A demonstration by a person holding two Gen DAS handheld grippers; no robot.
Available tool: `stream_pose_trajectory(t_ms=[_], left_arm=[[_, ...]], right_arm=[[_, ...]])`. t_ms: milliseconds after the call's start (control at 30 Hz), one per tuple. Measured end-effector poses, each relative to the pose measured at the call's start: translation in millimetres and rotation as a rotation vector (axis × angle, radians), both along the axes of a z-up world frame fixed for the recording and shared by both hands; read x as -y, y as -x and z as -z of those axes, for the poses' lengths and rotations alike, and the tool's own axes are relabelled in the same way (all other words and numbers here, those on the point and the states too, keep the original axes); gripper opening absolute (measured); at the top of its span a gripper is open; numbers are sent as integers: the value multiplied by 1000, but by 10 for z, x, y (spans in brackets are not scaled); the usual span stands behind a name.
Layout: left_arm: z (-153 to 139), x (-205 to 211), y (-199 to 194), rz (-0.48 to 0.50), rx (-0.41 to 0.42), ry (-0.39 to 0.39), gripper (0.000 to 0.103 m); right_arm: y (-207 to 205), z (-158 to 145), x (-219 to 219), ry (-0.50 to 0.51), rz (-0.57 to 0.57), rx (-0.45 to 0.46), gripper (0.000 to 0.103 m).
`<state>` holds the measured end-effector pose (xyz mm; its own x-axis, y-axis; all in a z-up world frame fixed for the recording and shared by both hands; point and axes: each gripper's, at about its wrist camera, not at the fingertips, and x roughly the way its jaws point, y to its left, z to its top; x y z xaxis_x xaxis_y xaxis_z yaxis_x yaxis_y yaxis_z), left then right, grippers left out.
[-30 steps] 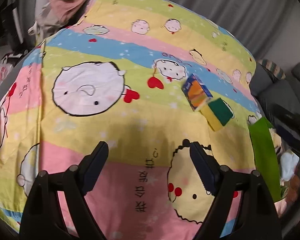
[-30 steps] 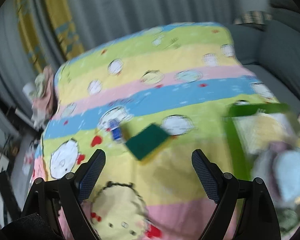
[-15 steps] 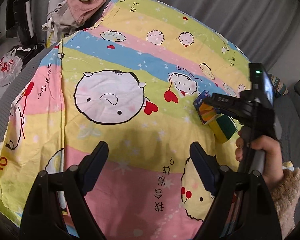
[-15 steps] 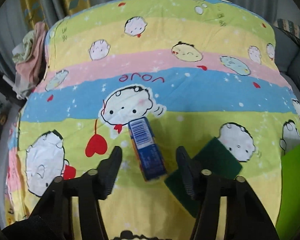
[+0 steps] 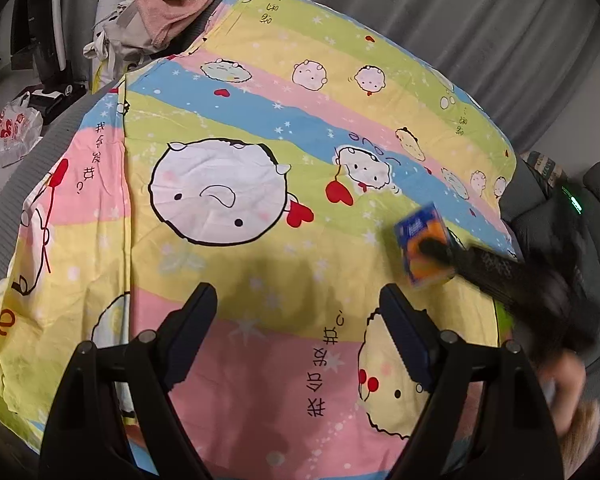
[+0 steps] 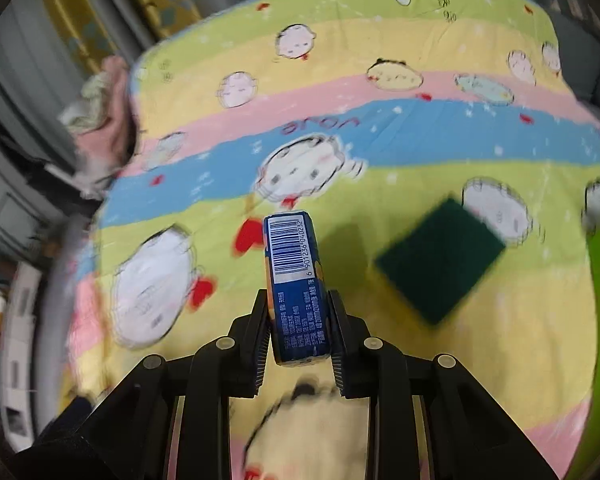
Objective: Organize soft objects
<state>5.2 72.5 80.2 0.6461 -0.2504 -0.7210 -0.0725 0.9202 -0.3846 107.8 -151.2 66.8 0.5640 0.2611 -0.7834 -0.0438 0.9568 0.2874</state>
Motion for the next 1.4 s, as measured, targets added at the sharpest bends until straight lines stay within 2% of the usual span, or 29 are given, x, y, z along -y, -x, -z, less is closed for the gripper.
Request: stream_pose_trajectory(t_ms=[233,367,433,467,533,567,600,733,800,900,1067,1133,1233,1300,1400], left_arm=[[70,165,88,42,-21,-20,83],[97,248,149,57,-22,-43,83],[126,291,172,71,-29,-43,83],[154,310,177,83,-38,-30,83],[200,339,177,99,-56,2,83],[212,352,176,103,-60,12,83],[231,376,176,110,-65,20,83],[271,537,190,155,-68,21,83],[294,619,197,179,-74,26,83],[331,749,213,211,-85,25,82],[417,943,228,273,-103,48,81],[435,1011,236,301,-100,55,76],[465,1087,226,332,-96,69,61],[499,1118,204,343,-102,80,47],[558,1139,175,360,-107,117,38]], right_arm=[[813,231,47,-159,-37,-61,28],[1035,400,101,-188,-30,-112,28],[1091,422,125,-166,-37,-103,28],[1115,419,143,-153,-38,-99,32],[1138,425,202,-161,-25,-95,44],[1141,436,235,-159,-16,-103,54],[1143,447,266,-155,-6,-109,56],[1172,425,384,-169,-2,-95,58],[1193,383,426,-145,17,-78,67],[1231,293,540,-134,48,-28,67],[1182,262,772,-226,61,-29,67],[1158,287,818,-249,70,-38,66],[1140,320,804,-279,50,-46,58],[1115,356,762,-302,26,-60,54],[1057,436,707,-317,8,-85,50]])
